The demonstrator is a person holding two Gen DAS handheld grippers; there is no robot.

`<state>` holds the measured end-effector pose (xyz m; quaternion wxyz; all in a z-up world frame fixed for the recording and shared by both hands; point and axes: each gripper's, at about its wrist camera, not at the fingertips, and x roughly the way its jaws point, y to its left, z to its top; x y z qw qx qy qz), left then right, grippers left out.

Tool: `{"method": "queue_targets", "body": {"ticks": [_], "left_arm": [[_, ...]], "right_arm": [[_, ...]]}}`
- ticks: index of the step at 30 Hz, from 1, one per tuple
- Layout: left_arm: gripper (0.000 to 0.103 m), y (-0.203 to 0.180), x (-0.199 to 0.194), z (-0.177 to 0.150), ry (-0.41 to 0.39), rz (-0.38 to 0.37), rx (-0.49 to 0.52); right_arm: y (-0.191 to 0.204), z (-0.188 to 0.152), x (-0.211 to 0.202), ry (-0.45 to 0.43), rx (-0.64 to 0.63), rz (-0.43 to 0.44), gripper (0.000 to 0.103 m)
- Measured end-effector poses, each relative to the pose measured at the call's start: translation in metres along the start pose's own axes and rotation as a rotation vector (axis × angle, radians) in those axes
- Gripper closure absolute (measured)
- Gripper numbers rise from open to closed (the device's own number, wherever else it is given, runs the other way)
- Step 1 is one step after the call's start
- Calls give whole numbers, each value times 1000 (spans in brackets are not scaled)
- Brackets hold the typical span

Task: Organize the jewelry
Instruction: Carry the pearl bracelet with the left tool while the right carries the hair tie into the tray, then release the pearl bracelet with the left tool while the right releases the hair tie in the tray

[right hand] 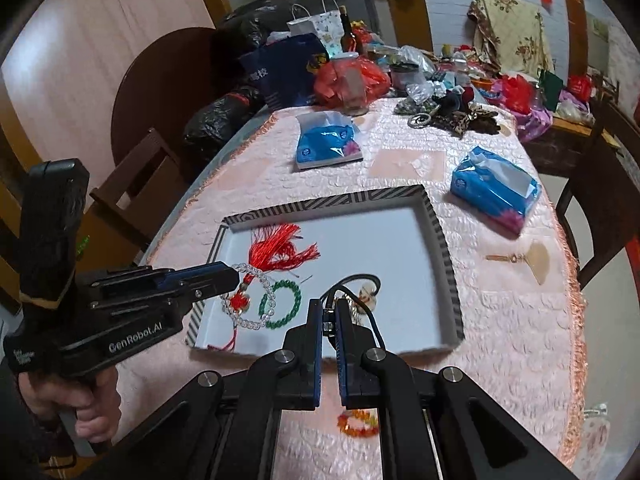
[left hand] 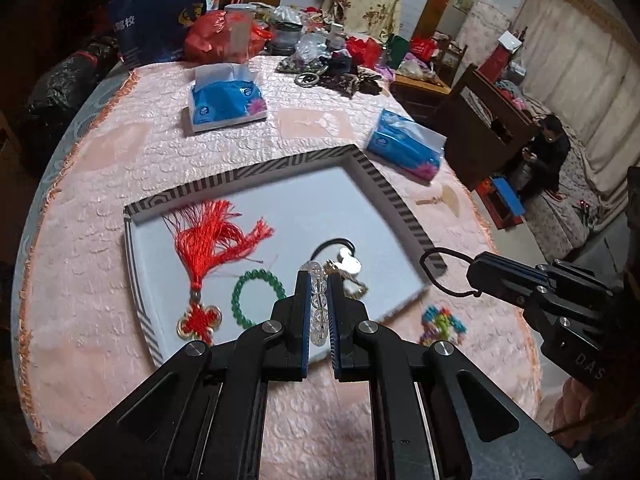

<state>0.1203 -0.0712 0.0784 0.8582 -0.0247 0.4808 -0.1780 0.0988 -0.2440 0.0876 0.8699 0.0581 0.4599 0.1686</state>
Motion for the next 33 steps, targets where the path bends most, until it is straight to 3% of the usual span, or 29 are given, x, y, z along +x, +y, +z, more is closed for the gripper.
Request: {"method": "queue_targets", "body": {"ticks": [15, 27, 33], "left_arm": [[97, 32, 67, 20, 90, 62, -57], [97, 66, 103, 3, 158, 82, -131], [97, 69, 110, -6, 179, 106, -117]], "right_arm": [[-19, 19, 79, 100, 11, 13, 97], [-35, 7, 130, 201, 41, 36, 97], [-33, 2, 144, 230, 54, 68, 97]]}}
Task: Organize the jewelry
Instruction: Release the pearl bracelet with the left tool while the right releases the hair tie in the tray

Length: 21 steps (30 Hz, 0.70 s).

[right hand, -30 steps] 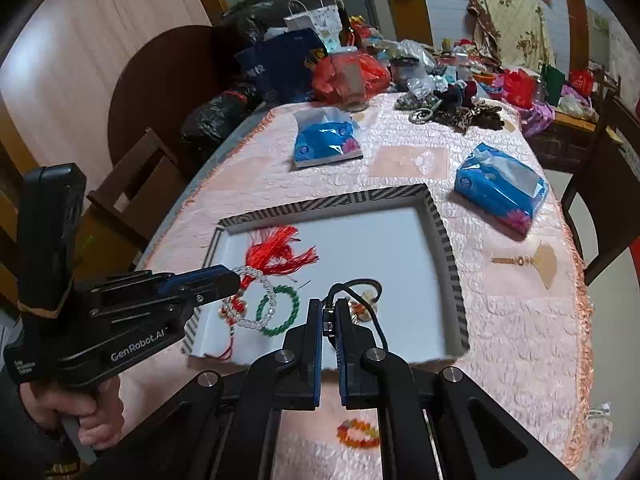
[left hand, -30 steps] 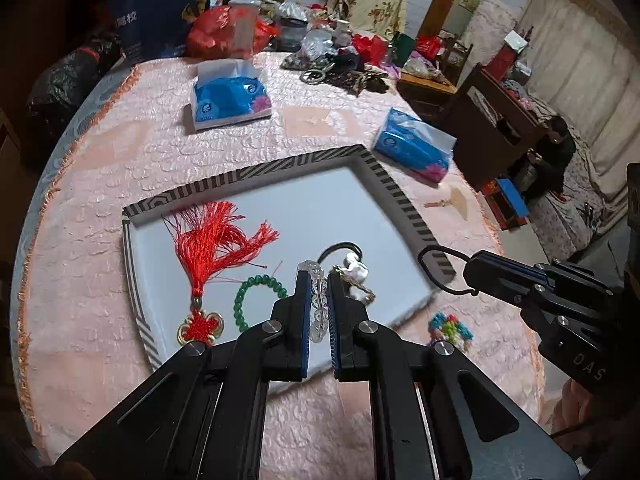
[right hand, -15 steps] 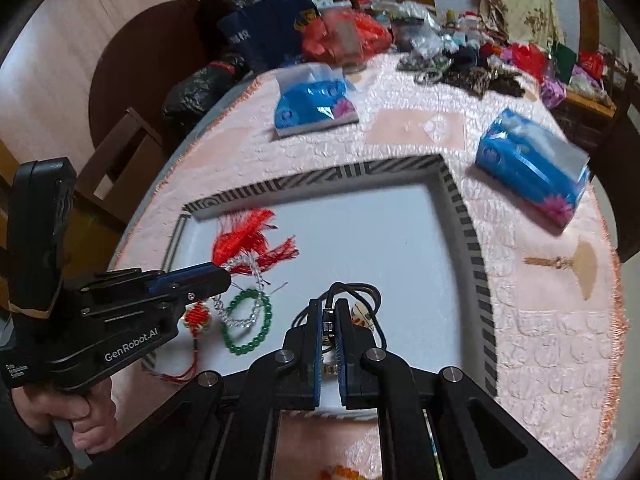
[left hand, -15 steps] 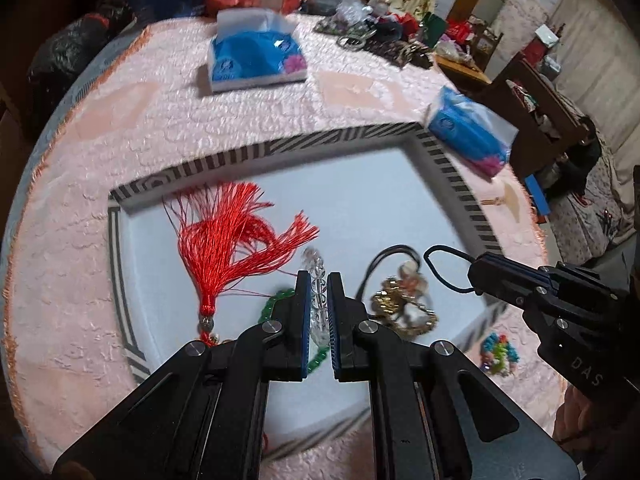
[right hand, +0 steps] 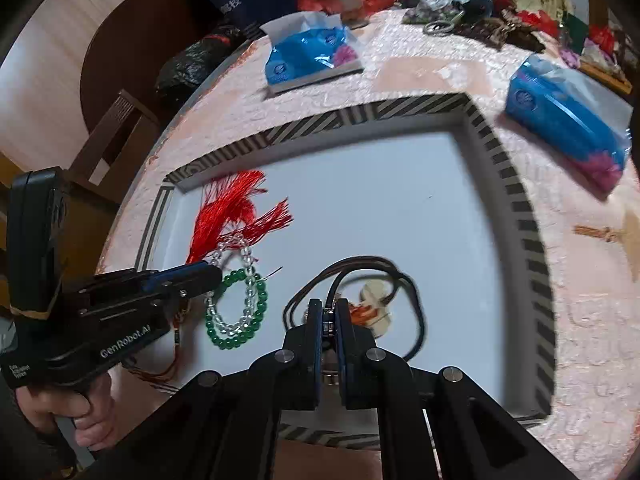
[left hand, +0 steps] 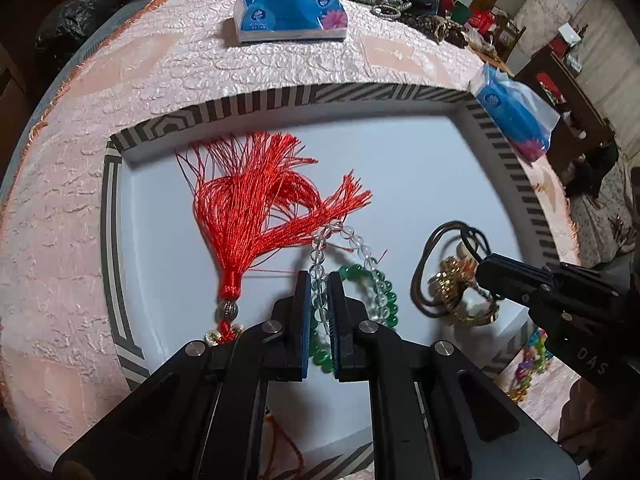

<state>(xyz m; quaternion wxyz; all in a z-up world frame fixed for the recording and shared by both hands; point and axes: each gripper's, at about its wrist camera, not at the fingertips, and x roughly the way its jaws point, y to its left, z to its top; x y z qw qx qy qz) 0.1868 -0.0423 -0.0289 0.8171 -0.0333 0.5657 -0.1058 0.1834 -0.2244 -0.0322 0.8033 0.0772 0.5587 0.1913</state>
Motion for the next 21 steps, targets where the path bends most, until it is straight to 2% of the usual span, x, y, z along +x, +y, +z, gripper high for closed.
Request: {"method": "queue_targets", "body": {"ticks": [4, 6, 9, 11, 13, 21], "left_arm": [[96, 2, 3, -3, 10, 2, -9], [91, 2, 3, -2, 11, 2, -12], [74, 2, 1, -2, 3, 8, -9], [64, 2, -3, -3, -11, 12, -15], [62, 1, -7, -2, -21, 18, -14], [61, -14, -30, -10, -54, -10, 23]], "right_arm": [[1, 1, 7, 22, 19, 19, 97], [1, 1, 6, 22, 20, 17, 97], [3, 1, 2, 16, 17, 17, 96], [2, 1, -2, 6, 22, 13, 88], [2, 0, -8, -9, 25, 7, 82], [-12, -15, -46, -74, 61, -47, 82]]}}
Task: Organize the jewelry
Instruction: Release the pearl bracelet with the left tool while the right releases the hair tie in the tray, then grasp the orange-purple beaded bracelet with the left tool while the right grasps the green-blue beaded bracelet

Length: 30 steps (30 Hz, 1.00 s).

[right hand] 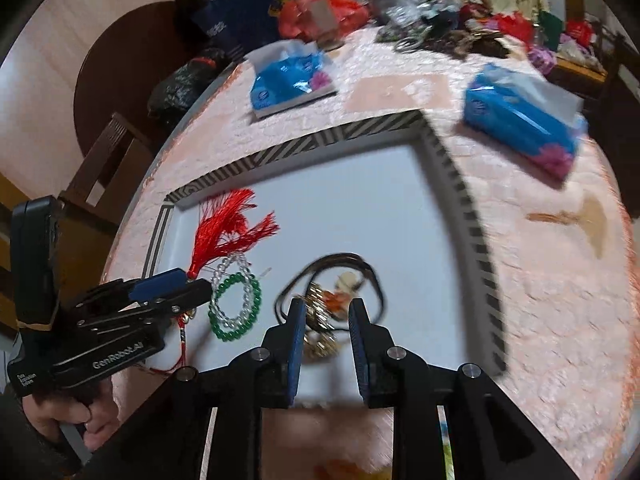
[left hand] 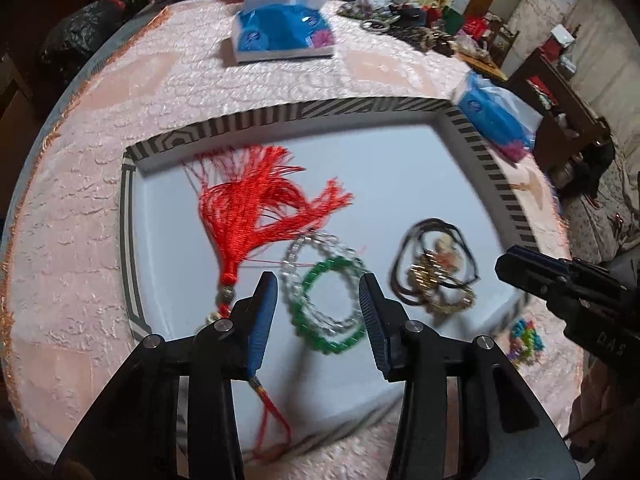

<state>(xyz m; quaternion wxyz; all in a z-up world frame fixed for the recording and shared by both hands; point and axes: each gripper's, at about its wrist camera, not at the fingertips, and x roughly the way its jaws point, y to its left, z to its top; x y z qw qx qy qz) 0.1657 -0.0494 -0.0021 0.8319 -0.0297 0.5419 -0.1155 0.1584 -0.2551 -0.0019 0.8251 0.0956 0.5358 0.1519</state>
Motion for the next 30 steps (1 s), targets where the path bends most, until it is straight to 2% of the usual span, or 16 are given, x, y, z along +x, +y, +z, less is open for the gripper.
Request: {"method": "queue_targets", "body": {"ticks": [4, 8, 16, 22, 26, 27, 28, 29, 30], "left_arm": [[61, -22, -16, -11, -30, -46, 55], [61, -56, -27, -34, -40, -131, 148], [61, -115, -6, -78, 48, -220, 295], [61, -157, 17, -88, 102, -261, 397], [62, -172, 36, -91, 143, -245, 436], [61, -173, 34, -93, 121, -241, 447], [65, -172, 35, -94, 125, -234, 455], [84, -172, 35, -95, 114, -203, 461], [93, -169, 35, -93, 113, -185, 456]], "right_arm": [[-17, -22, -27, -35, 9, -53, 82], [-37, -52, -45, -40, 57, -88, 82], [-71, -120, -62, -16, 173, -133, 82], [-79, -139, -71, -10, 207, -139, 82], [-81, -140, -79, -22, 206, -137, 82], [-81, -139, -80, -26, 201, -133, 82], [-81, -138, -81, -28, 197, -132, 82], [-82, -136, -81, -30, 192, -129, 82], [-81, -134, -80, -33, 185, -118, 82]]}}
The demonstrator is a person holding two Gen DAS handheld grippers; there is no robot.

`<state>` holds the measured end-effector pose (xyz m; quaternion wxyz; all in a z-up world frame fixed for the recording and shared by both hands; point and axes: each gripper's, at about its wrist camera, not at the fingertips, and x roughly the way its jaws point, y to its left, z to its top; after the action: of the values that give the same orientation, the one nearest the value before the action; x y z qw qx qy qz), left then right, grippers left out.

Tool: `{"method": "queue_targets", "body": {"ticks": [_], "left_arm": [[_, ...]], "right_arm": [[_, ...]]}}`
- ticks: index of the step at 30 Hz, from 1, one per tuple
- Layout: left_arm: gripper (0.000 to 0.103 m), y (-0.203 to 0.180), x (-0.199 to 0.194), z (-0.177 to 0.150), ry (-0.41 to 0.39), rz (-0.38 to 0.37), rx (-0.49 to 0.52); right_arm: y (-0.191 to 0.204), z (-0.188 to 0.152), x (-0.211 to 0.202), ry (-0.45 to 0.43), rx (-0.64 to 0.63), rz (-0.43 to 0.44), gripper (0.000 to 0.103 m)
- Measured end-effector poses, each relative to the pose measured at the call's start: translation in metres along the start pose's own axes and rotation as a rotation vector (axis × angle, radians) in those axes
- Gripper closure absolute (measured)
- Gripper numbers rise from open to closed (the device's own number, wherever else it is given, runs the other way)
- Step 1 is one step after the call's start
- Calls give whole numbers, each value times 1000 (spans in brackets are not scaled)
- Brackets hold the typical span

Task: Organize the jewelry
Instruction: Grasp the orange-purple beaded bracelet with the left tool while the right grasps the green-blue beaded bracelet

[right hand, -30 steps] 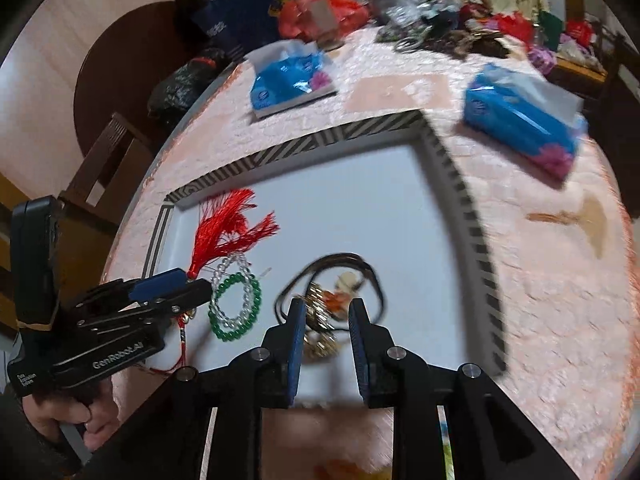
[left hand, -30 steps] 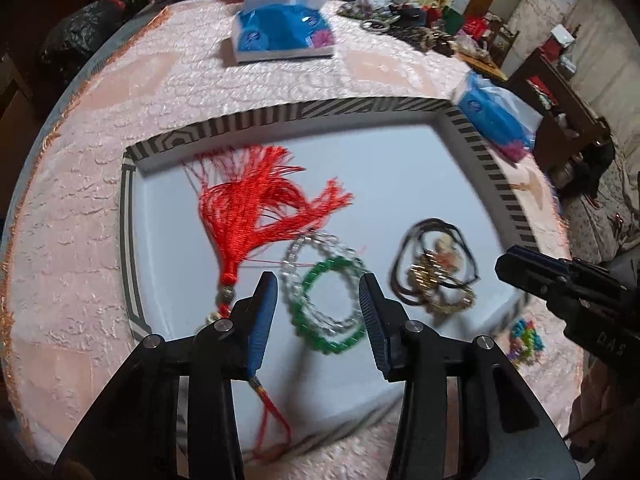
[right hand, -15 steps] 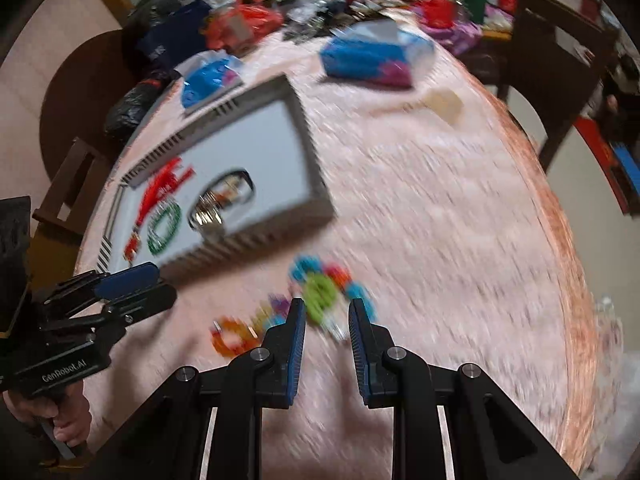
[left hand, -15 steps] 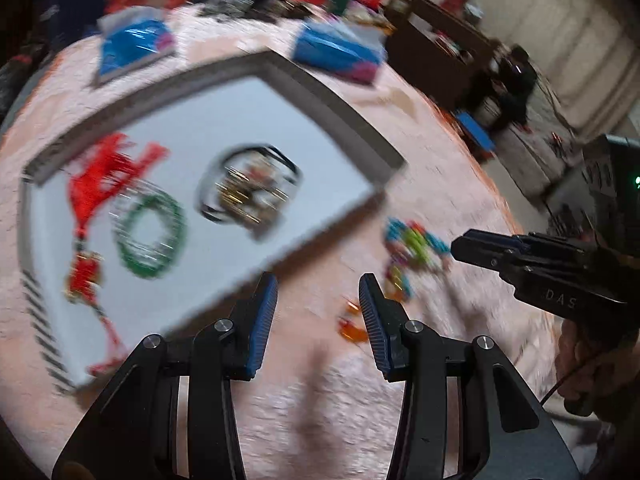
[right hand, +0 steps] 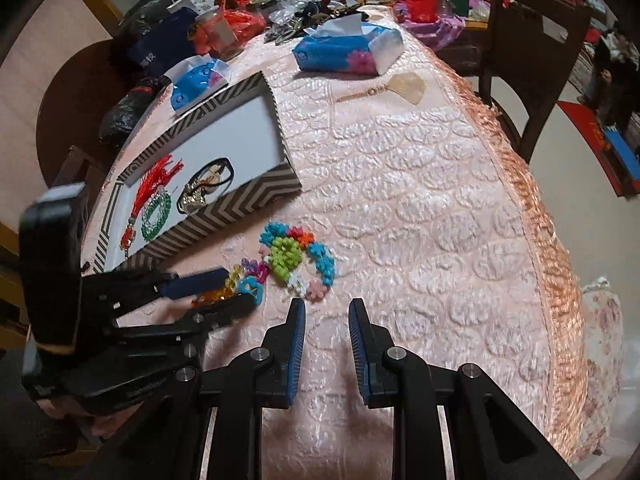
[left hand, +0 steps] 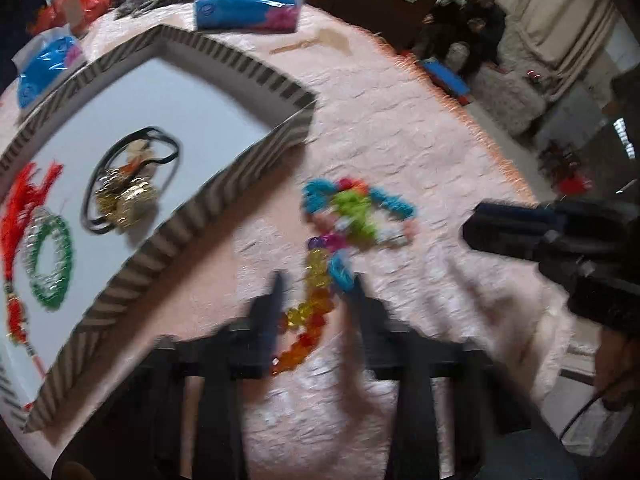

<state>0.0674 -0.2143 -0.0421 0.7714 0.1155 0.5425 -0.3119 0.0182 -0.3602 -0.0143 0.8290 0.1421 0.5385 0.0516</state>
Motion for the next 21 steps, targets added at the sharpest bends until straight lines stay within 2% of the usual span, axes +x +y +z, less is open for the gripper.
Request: {"method": "queue_targets", "body": {"ticks": [2, 9, 13, 16, 21], "left_arm": [[95, 12, -2, -2, 10, -37, -45], [95, 42, -22, -30, 11, 34, -130], [95, 55, -32, -48, 14, 66, -180], [95, 61, -38, -59, 11, 71, -205], [95, 68, -45, -69, 10, 83, -222]], "right_arm": [[3, 5, 4, 2, -19, 25, 82], [26, 23, 32, 19, -101, 95, 82], [30, 26, 59, 65, -130, 41, 82], [34, 28, 63, 31, -161, 24, 79], [48, 26, 69, 24, -272, -32, 82]]}}
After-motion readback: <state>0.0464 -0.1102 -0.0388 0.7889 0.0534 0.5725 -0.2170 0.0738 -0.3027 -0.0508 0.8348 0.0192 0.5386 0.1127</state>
